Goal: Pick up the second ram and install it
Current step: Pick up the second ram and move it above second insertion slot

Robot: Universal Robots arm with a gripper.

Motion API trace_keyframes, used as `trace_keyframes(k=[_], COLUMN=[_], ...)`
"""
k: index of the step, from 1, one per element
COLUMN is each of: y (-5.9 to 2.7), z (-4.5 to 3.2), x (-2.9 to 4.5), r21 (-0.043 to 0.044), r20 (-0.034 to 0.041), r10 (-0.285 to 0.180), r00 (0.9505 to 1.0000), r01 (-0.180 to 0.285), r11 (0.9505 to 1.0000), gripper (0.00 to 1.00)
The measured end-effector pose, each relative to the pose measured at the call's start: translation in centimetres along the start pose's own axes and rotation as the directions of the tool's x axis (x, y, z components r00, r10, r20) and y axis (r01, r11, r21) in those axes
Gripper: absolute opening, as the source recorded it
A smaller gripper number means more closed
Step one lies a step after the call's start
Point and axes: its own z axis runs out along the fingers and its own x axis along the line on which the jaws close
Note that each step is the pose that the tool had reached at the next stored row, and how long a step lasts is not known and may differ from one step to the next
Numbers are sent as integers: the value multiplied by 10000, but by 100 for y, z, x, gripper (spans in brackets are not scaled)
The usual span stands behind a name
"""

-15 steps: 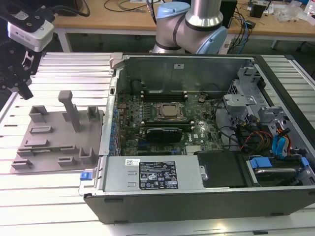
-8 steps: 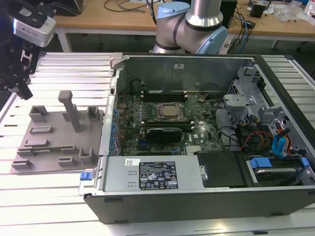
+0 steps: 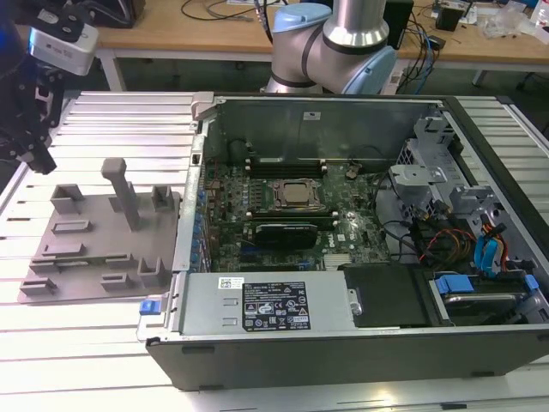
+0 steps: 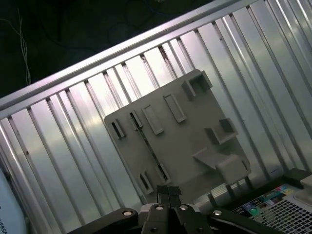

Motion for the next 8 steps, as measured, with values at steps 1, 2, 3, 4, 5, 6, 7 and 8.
trace_keyframes(k=[1, 2, 3, 4, 5, 6, 7, 8], y=[0, 0, 0, 0, 0, 0, 0, 0], z=[0, 0, 0, 0, 0, 0, 0, 0], x=[0, 0, 0, 0, 0, 0, 0, 0], r21=[-4, -8, -12, -16, -22, -27, -32, -36], r20=[-6, -13, -21, -27, -35, -41, -49, -55], r10=[-146, -294, -461, -598, -789, -944, -1115, -1268], r00=[9999, 9996, 9989, 9982, 9969, 9955, 9937, 9919], r01=[146, 294, 460, 598, 788, 944, 1115, 1268], r11=[9999, 9996, 9989, 9982, 9969, 9955, 9938, 9919], gripper=[8, 8, 8, 8, 8, 8, 8, 8])
